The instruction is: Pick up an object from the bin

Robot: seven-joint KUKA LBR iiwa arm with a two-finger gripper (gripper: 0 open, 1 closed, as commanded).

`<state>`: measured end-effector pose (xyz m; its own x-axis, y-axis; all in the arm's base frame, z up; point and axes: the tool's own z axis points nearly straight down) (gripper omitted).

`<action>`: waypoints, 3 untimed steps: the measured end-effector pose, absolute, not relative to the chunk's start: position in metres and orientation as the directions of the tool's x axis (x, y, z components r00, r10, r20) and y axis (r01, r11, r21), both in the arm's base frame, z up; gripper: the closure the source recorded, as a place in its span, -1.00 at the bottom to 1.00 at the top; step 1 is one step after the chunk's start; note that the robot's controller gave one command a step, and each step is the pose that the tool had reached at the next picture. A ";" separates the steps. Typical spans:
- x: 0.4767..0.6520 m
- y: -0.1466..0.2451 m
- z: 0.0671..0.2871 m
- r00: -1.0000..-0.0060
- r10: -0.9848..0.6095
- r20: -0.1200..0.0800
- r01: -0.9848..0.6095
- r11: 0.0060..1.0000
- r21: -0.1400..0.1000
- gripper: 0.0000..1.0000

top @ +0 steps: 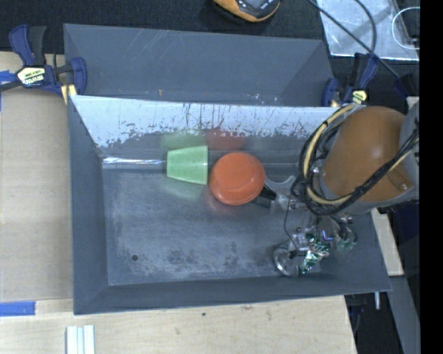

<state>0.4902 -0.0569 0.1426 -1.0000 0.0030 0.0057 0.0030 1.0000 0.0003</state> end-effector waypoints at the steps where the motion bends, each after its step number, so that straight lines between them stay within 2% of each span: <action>1: 0.492 -0.057 0.147 -1.000 0.000 -0.003 0.000 1.000 -0.001 -1.00; 2: 0.489 -0.115 0.077 -0.986 -0.166 0.005 -0.166 0.986 0.003 -1.00; 3: 0.486 -0.106 0.132 -0.971 -0.238 -0.006 -0.238 0.971 -0.002 -1.00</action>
Offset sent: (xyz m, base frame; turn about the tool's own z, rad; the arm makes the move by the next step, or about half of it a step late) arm -0.0043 -0.0585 -0.0726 -0.1669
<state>0.4860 -0.1060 0.1318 -0.9713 -0.2378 -0.0058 -0.2378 0.9713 -0.0021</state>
